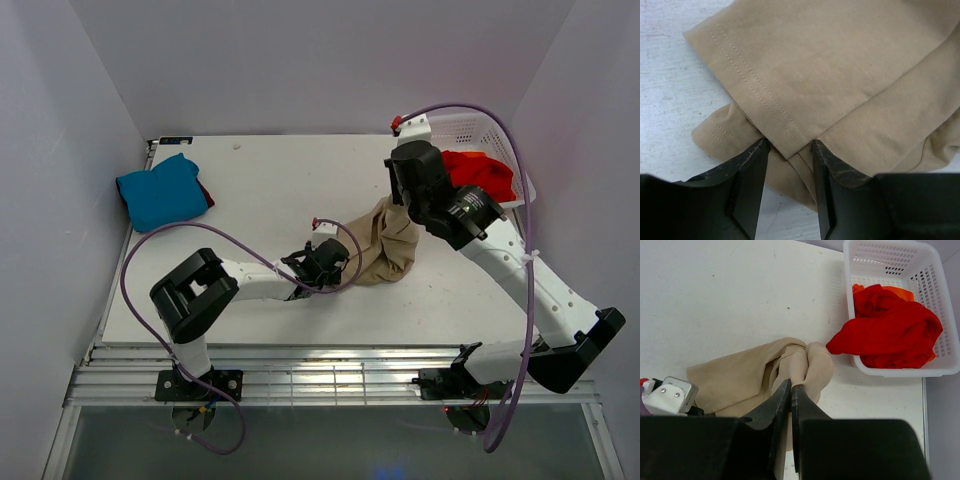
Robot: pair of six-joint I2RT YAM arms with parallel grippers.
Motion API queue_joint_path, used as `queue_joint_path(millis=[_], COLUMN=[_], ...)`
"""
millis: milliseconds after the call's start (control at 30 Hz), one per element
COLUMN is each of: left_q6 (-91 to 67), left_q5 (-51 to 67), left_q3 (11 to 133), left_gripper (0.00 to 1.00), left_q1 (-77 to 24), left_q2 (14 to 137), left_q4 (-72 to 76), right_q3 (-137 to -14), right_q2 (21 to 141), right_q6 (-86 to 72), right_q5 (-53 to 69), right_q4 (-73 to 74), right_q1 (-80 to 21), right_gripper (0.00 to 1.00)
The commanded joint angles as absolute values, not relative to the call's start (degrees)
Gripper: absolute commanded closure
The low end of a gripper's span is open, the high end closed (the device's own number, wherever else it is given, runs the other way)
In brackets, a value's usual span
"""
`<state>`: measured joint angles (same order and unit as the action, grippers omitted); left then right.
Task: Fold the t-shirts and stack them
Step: Flatten the tshirt out
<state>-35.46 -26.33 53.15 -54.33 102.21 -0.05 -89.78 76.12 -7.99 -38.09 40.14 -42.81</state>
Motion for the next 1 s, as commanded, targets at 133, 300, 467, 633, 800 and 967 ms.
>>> queue_joint_path(millis=[133, 300, 467, 633, 800, 967], left_q6=[-35.5, -35.3, -34.6, -33.9, -33.2, -34.1], left_q5=[-30.6, -30.7, -30.8, -31.0, -30.9, -33.3], left_q3=[54.6, 55.2, 55.7, 56.3, 57.3, 56.8], left_gripper=[0.48, 0.48, 0.49, 0.63, 0.73, 0.95], left_q1=[-54.1, -54.1, -54.1, -54.1, -54.1, -54.1], left_q2=[101.6, 101.4, 100.9, 101.3, 102.6, 101.3], left_q4=[-2.5, -1.8, -0.9, -0.4, -0.4, -0.8], right_q3=[-88.4, -87.9, -86.8, -85.4, -83.7, -82.1], right_q2=[73.8, 74.3, 74.6, 74.7, 74.3, 73.7], right_q6=[-8.7, -8.7, -8.6, -8.7, -9.1, -9.2], right_q5=[-37.7, -36.6, -35.8, -35.2, -34.7, -34.7], right_q4=[37.4, 37.3, 37.2, 37.2, 37.3, 37.0], right_q1=[-41.9, -41.8, -41.9, -41.8, -41.8, -41.8], right_gripper=[0.92, 0.92, 0.92, 0.92, 0.92, 0.92])
